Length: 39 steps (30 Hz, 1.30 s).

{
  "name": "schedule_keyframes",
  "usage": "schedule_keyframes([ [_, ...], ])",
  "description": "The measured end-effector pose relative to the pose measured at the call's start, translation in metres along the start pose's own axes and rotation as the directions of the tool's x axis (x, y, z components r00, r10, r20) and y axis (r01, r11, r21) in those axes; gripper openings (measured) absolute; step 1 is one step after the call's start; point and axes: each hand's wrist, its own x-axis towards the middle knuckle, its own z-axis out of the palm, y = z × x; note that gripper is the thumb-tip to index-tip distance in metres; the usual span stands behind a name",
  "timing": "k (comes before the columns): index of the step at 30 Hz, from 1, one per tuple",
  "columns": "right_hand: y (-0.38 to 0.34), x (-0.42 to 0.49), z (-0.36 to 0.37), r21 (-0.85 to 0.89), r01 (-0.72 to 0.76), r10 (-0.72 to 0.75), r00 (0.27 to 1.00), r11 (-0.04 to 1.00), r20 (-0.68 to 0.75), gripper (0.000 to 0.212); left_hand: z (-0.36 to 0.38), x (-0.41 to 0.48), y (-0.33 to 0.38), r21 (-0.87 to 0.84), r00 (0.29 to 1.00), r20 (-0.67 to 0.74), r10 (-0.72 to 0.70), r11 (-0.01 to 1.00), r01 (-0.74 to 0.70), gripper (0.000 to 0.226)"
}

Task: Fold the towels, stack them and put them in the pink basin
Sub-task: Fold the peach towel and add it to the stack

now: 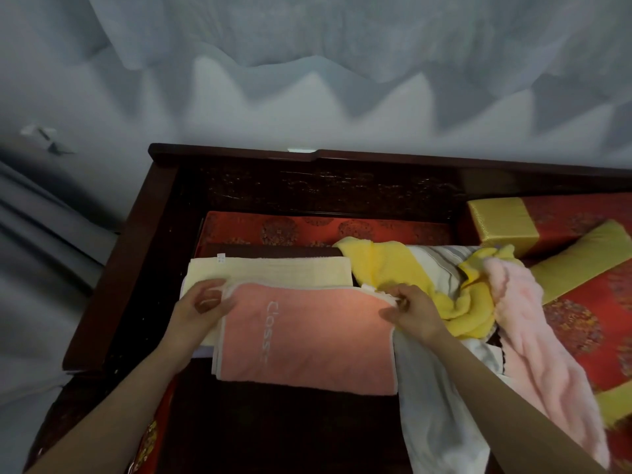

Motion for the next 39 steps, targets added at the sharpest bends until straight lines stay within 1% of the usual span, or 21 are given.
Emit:
schedule_keyframes([
  [2, -0.001, 0.003, 0.003, -0.094, 0.039, -0.036, 0.999, 0.995, 0.024, 0.059, 0.000, 0.005, -0.002, -0.006, 0.993, 0.034, -0.113, 0.994, 0.113, 0.059],
  [3, -0.003, 0.005, 0.004, -0.144, 0.046, -0.039, 0.998, 0.988, 0.048, 0.062, 0.001, 0.008, -0.001, 0.002, 0.987, 0.039, -0.156, 0.988, 0.157, 0.062],
  [4, -0.007, 0.007, 0.005, -0.204, 0.045, -0.028, 0.996, 0.978, 0.085, 0.058, 0.002, 0.011, -0.001, 0.021, 0.983, 0.039, -0.182, 0.983, 0.181, 0.059],
  [7, -0.015, 0.012, 0.010, -0.414, 0.058, 0.027, 0.980, 0.908, 0.196, 0.040, 0.003, 0.011, 0.008, 0.074, 0.976, 0.112, -0.187, 0.981, 0.180, 0.031],
  [10, -0.025, 0.010, 0.006, -0.483, 0.046, 0.010, 0.994, 0.874, 0.112, 0.020, -0.004, 0.001, 0.018, 0.035, 0.978, 0.187, -0.096, 0.995, 0.091, 0.021],
  [12, -0.025, 0.003, -0.003, -0.412, 0.067, -0.046, 0.997, 0.909, 0.061, 0.022, -0.010, -0.010, 0.020, 0.059, 0.967, 0.254, -0.010, 0.998, -0.005, 0.020],
  [13, -0.026, -0.002, -0.011, -0.282, 0.095, -0.076, 0.994, 0.955, 0.078, 0.026, -0.013, -0.018, 0.020, 0.084, 0.959, 0.281, 0.022, 0.995, -0.047, 0.017],
  [15, -0.034, -0.017, -0.031, 0.084, 0.127, -0.142, 0.969, 0.988, 0.202, 0.027, -0.024, -0.032, 0.017, 0.128, 0.940, 0.332, 0.071, 0.985, -0.120, 0.017],
  [17, -0.041, -0.031, -0.049, 0.305, 0.119, -0.225, 0.914, 0.945, 0.338, 0.032, -0.039, -0.045, 0.015, 0.163, 0.927, 0.360, 0.102, 0.972, -0.170, 0.028],
  [19, -0.054, -0.044, -0.061, 0.414, 0.121, -0.296, 0.872, 0.902, 0.390, 0.030, -0.055, -0.051, 0.016, 0.117, 0.919, 0.372, 0.131, 0.976, -0.186, 0.028],
  [21, -0.066, -0.049, -0.068, 0.511, 0.082, -0.316, 0.865, 0.856, 0.390, 0.022, -0.068, -0.056, 0.026, 0.023, 0.930, 0.327, 0.169, 0.982, -0.187, 0.015],
  [22, -0.074, -0.047, -0.067, 0.549, 0.052, -0.301, 0.877, 0.834, 0.373, 0.020, -0.074, -0.055, 0.034, -0.020, 0.936, 0.301, 0.183, 0.982, -0.186, 0.017],
  [24, -0.091, -0.038, -0.062, 0.611, -0.019, -0.235, 0.913, 0.791, 0.333, 0.018, -0.081, -0.046, 0.045, -0.070, 0.947, 0.267, 0.177, 0.984, -0.164, 0.041],
  [25, -0.099, -0.028, -0.054, 0.630, -0.043, -0.200, 0.930, 0.775, 0.309, 0.018, -0.084, -0.036, 0.046, -0.075, 0.958, 0.241, 0.152, 0.988, -0.138, 0.052],
  [26, -0.106, -0.018, -0.046, 0.634, -0.056, -0.154, 0.950, 0.772, 0.271, 0.018, -0.082, -0.023, 0.044, -0.082, 0.971, 0.205, 0.126, 0.990, -0.111, 0.055],
  [27, -0.109, -0.005, -0.033, 0.613, -0.057, -0.105, 0.969, 0.788, 0.225, 0.017, -0.080, -0.004, 0.037, -0.086, 0.985, 0.148, 0.094, 0.993, -0.081, 0.047],
  [29, -0.109, 0.020, -0.002, 0.551, -0.080, 0.000, 0.990, 0.831, 0.144, 0.018, -0.070, 0.031, 0.021, -0.073, 0.998, 0.036, 0.059, 0.996, -0.056, 0.020],
  [31, -0.100, 0.037, 0.026, 0.445, -0.111, 0.081, 0.993, 0.889, 0.086, 0.024, -0.059, 0.061, 0.003, 0.036, 0.997, -0.066, 0.036, 0.999, -0.034, 0.013],
  [34, -0.093, 0.042, 0.046, 0.314, -0.154, 0.137, 0.988, 0.937, 0.077, 0.038, -0.047, 0.081, -0.014, 0.119, 0.983, -0.180, -0.016, 0.992, 0.038, 0.024],
  [37, -0.092, 0.041, 0.039, 0.348, -0.135, 0.122, 0.991, 0.928, 0.059, 0.042, -0.047, 0.083, -0.007, 0.207, 0.984, -0.177, -0.017, 0.977, 0.054, 0.039],
  [39, -0.089, 0.039, 0.018, 0.402, -0.116, 0.109, 0.993, 0.908, 0.042, 0.035, -0.054, 0.081, 0.009, 0.252, 0.977, -0.208, 0.048, 0.968, 0.006, 0.043],
])
